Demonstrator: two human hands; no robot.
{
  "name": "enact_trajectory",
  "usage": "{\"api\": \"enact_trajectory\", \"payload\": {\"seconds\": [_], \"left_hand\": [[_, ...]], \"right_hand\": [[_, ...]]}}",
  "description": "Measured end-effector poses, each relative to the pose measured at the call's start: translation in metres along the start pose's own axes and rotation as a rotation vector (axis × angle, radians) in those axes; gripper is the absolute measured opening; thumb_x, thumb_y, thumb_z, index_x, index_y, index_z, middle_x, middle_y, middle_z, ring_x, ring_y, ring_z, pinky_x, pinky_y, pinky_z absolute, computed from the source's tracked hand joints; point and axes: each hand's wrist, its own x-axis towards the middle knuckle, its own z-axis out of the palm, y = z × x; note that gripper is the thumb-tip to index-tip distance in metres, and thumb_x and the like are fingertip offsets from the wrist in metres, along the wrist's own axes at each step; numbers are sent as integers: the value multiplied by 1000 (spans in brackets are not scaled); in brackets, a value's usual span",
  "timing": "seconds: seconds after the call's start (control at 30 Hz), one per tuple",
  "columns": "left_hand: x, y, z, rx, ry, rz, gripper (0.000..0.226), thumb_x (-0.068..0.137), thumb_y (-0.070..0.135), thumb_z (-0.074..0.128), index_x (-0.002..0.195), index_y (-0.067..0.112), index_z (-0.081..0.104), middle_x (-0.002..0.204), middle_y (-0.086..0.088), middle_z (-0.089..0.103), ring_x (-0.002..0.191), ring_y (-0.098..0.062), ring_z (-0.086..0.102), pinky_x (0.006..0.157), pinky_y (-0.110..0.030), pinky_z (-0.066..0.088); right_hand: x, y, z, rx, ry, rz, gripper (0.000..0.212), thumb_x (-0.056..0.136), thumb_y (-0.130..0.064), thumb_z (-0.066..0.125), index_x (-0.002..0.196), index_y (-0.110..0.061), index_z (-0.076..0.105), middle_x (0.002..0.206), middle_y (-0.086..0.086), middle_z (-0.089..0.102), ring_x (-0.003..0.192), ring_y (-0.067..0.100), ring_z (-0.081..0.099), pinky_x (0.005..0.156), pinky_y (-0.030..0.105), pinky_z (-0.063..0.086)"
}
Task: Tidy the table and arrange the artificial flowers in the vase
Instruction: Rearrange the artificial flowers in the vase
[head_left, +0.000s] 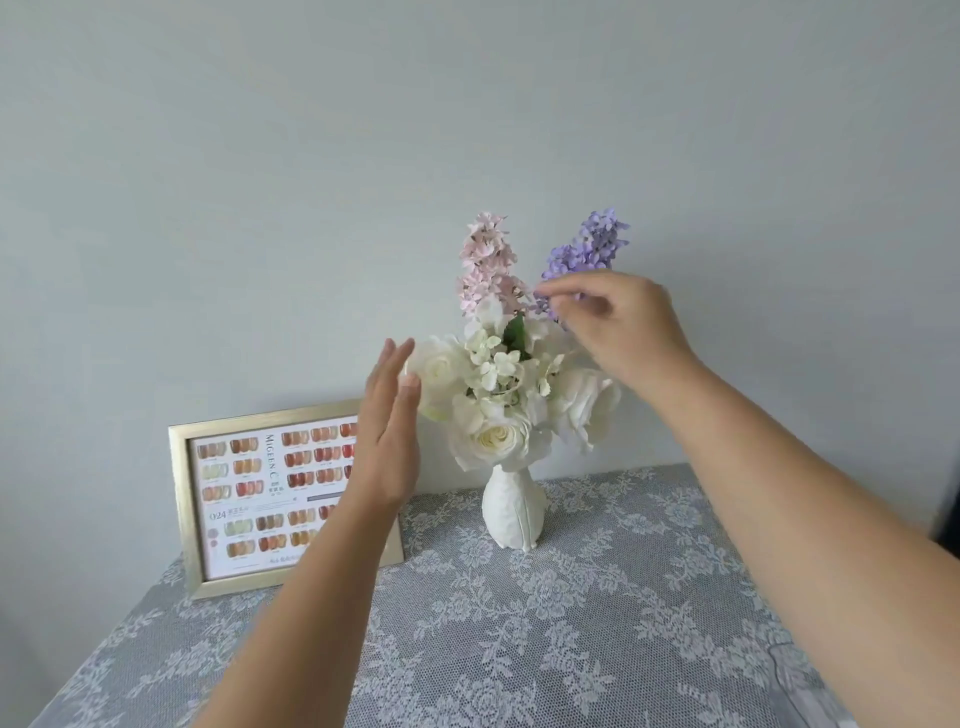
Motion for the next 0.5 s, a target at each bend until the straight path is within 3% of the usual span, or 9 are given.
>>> {"api": "enact_trajectory", "payload": {"seconds": [0.1, 0.2, 0.27, 0.33, 0.5], "left_hand": [[-12, -6, 5, -169, 4, -118, 53, 93, 63, 33, 145, 51, 28, 157, 24, 20, 142, 3, 18, 115, -35, 17], [-13, -2, 17, -208, -48, -154, 57, 91, 67, 36, 145, 53, 25, 158, 18, 22, 143, -5, 21, 117, -45, 21], [-10, 4, 25, -203, -62, -141, 62, 87, 73, 39, 144, 54, 25, 158, 17, 22, 143, -6, 22, 115, -43, 23], [-7, 8, 31, -178, -60, -124, 70, 82, 76, 40, 146, 50, 26, 157, 16, 23, 143, -6, 24, 113, -37, 24], [-4, 10, 40, -125, -63, -110, 67, 86, 68, 41, 148, 44, 28, 155, 15, 28, 142, -9, 29, 115, -35, 25]], "right_hand": [[-35, 28, -2, 180, 278, 146, 24, 90, -21, 55, 102, -36, 68, 102, -11, 70, 97, 6, 65, 89, 26, 52], [-57, 50, 16, 243, 173, 308, 31, 97, -29, 47, 123, -43, 56, 131, -14, 51, 118, -3, 48, 107, 31, 38], [-62, 53, 30, 249, 60, 311, 32, 100, -38, 41, 129, -49, 48, 141, -12, 40, 128, -1, 38, 113, 37, 30], [-59, 52, 42, 279, 20, 313, 35, 101, -41, 36, 134, -44, 47, 148, -7, 35, 137, 7, 31, 116, 42, 25], [-51, 40, 55, 405, 43, 335, 31, 102, -30, 38, 129, -37, 54, 141, -5, 47, 128, 3, 43, 111, 30, 33]]}}
